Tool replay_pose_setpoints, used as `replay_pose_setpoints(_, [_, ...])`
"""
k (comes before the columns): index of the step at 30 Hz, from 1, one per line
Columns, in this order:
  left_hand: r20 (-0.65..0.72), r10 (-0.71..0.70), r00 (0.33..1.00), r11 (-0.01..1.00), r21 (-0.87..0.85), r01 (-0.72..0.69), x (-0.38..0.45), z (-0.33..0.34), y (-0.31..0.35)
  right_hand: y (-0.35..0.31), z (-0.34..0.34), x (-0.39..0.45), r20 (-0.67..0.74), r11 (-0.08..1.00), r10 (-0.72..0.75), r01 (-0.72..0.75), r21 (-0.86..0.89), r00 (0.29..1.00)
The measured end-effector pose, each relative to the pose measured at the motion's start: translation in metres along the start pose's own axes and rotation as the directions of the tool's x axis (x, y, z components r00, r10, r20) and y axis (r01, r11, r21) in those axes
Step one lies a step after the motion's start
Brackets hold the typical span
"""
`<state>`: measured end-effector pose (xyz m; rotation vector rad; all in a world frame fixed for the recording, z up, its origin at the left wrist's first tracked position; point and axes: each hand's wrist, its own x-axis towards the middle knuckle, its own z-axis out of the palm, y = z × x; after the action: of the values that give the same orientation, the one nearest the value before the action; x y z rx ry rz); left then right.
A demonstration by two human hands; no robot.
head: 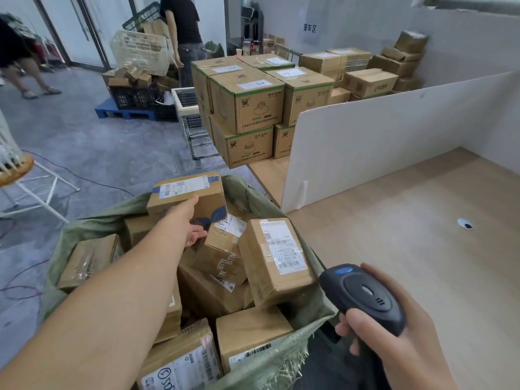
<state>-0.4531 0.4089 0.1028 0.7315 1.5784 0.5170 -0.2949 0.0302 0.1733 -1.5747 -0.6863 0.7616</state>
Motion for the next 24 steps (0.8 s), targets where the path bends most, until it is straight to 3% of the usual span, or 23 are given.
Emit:
replay_pose_setpoints(5, [-0.112, 0.174, 0.978, 0.98, 0.115, -0.161, -0.004, -0.004, -0.011, 0.0, 0.002, 0.0, -0.006, 0.999, -0.018, 0.019, 0.037, 1.0])
replay_pose_setpoints(7, [-0.146, 0.327, 0.934, 0.909, 0.32, -0.269, -0.013, -0.005, -0.018, -0.002, 0.003, -0.002, -0.005, 0.999, -0.024, 0.024, 0.042, 1.0])
replay_pose_setpoints(9, [-0.087, 0.52, 0.85, 0.693, 0.624, -0.36, -0.025, -0.006, -0.026, -0.005, 0.003, -0.005, 0.0, 0.999, -0.032, 0.032, 0.034, 1.0])
replay_pose_setpoints(11, [0.041, 0.646, 0.762, 0.438, 0.798, -0.413, -0.04, -0.005, -0.035, -0.006, 0.0, -0.011, -0.012, 0.998, -0.045, 0.046, 0.038, 0.999])
replay_pose_setpoints(13, [0.152, 0.687, 0.711, 0.298, 0.833, -0.466, -0.058, -0.001, -0.045, -0.008, -0.004, -0.019, -0.022, 0.996, -0.063, 0.064, 0.058, 0.998])
replay_pose_setpoints(17, [0.316, 0.693, 0.648, 0.166, 0.805, -0.57, -0.102, 0.02, -0.066, -0.01, -0.025, -0.042, -0.027, 0.993, -0.08, 0.082, 0.086, 0.996])
replay_pose_setpoints(21, [0.508, 0.698, 0.505, -0.053, 0.74, -0.671, -0.154, 0.055, -0.094, -0.009, -0.062, -0.075, -0.074, 0.988, -0.106, 0.113, 0.106, 0.992])
replay_pose_setpoints(24, [0.586, 0.685, 0.432, -0.159, 0.7, -0.696, -0.203, 0.088, -0.121, -0.01, -0.099, -0.11, -0.117, 0.987, -0.1, 0.113, 0.112, 0.988])
